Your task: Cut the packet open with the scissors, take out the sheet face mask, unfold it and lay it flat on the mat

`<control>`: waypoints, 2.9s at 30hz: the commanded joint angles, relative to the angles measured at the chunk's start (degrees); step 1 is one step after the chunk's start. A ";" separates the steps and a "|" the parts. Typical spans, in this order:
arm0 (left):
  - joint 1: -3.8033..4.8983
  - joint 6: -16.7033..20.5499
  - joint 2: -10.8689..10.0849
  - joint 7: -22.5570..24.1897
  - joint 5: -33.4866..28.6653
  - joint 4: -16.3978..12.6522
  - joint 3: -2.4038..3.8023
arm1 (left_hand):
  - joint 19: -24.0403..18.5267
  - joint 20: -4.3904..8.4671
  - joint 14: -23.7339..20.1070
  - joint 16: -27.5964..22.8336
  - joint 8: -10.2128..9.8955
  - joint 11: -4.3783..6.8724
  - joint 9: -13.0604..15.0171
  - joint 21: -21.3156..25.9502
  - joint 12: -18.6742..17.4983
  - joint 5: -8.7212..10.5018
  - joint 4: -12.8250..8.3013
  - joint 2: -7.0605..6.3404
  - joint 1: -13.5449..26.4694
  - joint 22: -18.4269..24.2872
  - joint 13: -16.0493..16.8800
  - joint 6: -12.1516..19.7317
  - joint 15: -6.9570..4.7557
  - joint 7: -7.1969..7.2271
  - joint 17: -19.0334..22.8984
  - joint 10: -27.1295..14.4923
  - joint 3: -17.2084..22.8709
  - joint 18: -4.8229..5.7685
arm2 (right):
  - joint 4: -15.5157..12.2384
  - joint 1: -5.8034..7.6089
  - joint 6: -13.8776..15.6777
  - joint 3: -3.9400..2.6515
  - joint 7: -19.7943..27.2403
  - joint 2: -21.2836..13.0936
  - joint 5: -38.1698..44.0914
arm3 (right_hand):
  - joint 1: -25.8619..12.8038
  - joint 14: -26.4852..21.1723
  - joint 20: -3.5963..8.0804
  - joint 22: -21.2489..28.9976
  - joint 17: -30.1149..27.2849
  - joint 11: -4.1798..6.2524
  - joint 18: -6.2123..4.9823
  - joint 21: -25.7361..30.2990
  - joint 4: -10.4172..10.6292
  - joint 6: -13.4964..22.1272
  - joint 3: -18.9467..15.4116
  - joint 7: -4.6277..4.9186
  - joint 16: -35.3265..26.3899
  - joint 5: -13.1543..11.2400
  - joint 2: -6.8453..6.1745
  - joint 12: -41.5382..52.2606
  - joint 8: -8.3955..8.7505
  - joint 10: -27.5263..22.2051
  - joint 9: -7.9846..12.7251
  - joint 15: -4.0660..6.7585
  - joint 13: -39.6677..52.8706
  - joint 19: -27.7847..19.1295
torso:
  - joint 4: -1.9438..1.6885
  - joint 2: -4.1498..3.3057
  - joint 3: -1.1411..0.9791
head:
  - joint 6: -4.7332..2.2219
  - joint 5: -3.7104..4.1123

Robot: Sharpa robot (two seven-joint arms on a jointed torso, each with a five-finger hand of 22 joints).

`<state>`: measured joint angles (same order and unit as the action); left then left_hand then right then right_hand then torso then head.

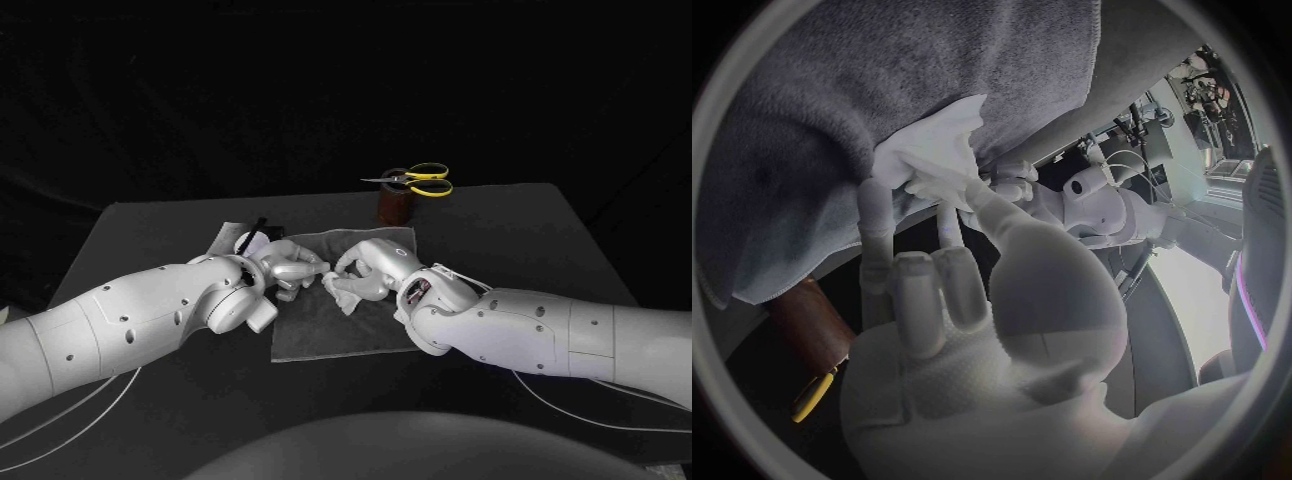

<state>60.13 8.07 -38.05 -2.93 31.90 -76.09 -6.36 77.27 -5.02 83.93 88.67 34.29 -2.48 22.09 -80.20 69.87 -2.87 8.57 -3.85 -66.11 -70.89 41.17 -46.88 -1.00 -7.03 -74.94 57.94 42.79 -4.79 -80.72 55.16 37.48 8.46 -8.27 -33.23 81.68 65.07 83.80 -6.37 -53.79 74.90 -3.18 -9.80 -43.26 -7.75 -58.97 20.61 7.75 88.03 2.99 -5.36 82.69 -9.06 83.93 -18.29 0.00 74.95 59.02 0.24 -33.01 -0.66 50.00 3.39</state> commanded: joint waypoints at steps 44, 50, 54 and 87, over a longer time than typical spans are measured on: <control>0.05 -2.70 -0.89 8.95 -6.26 0.16 0.04 | -18.53 -1.89 -10.33 -8.38 -2.83 -1.82 -3.09 14.81 -8.15 0.16 6.56 -6.88 5.42 21.50 -9.43 5.04 2.16 -1.58 10.02 -13.94 -12.82 -4.32 | -3.45 4.54 -4.80 -0.85 3.27 -3.40 -3.18 | 4.95 3.95 1.66 -2.13 9.96 2.10 -0.22 -1.86 0.16 -4.96 8.06 -2.41 0.73 -0.24 7.56 2.13 -3.87 3.75 -2.63 1.89 11.08 1.78 | -0.01 0.03 0.01 | 0.00 -0.34; 0.04 -5.98 -0.48 12.43 -7.74 1.13 0.01 | -28.39 -4.17 -31.40 -16.76 -4.98 -4.67 -5.69 24.76 -15.71 0.13 6.03 -7.07 -6.05 30.48 -15.15 7.12 4.88 -1.38 29.48 -22.75 -20.27 -5.34 | -3.41 5.66 -8.64 -0.96 2.78 -3.66 -4.32 | 4.93 3.88 1.67 -2.04 9.80 2.12 -0.24 -1.74 0.19 -4.94 8.13 -2.43 0.69 -0.24 7.58 1.95 -3.91 3.67 -2.67 1.91 10.94 1.70 | -0.01 -0.01 0.03 | 0.00 -0.64; 0.04 -7.91 -0.21 13.80 -7.38 1.83 0.01 | -30.25 -5.12 -35.11 -17.63 -5.82 -5.99 -6.51 26.51 -17.62 0.05 1.88 -6.60 -13.63 31.15 -16.74 7.66 6.08 -0.34 30.84 -25.05 -19.53 -5.16 | -3.45 5.85 -9.83 -0.98 2.64 -3.68 -4.48 | 4.92 3.82 1.68 -1.98 9.67 2.13 -0.26 -1.66 0.19 -4.92 8.17 -2.43 0.66 -0.24 7.59 1.91 -3.92 3.65 -2.68 1.91 10.91 1.64 | 0.02 -0.02 0.01 | 0.00 -0.65; 0.03 -5.92 0.49 14.80 0.89 3.46 0.04 | -33.42 -6.82 -39.26 -8.87 -9.91 -7.36 -11.39 17.19 -14.67 0.13 -12.40 -3.45 -16.26 23.77 -20.78 -1.85 7.36 -1.49 36.06 -25.77 -13.78 -5.82 | -3.77 5.98 -9.09 -1.09 2.87 -4.05 -3.91 | 4.90 3.98 1.73 -2.29 10.03 2.16 -0.18 -2.02 0.21 -4.84 8.43 -2.46 0.74 -0.24 7.63 2.15 -4.03 3.76 -2.78 1.95 11.10 1.86 | -0.02 -0.02 0.03 | 0.00 -0.81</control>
<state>60.14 1.00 -37.66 10.83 31.32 -72.61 -6.37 43.43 -11.71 44.93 79.43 24.69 -9.75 10.76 -62.96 54.73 -2.87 -3.84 -7.30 -82.88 -47.30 20.20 -48.45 6.47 -8.59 -38.82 32.44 29.31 -9.73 -84.37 61.11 28.11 7.45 -5.51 -37.22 77.41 70.21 83.90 -4.71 -56.03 74.90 -1.55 -9.22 -44.91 -7.44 -63.49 28.70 5.32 88.46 2.50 1.84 84.63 -12.77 83.93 -19.93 1.53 74.94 60.69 0.23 -33.04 -0.66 50.00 2.63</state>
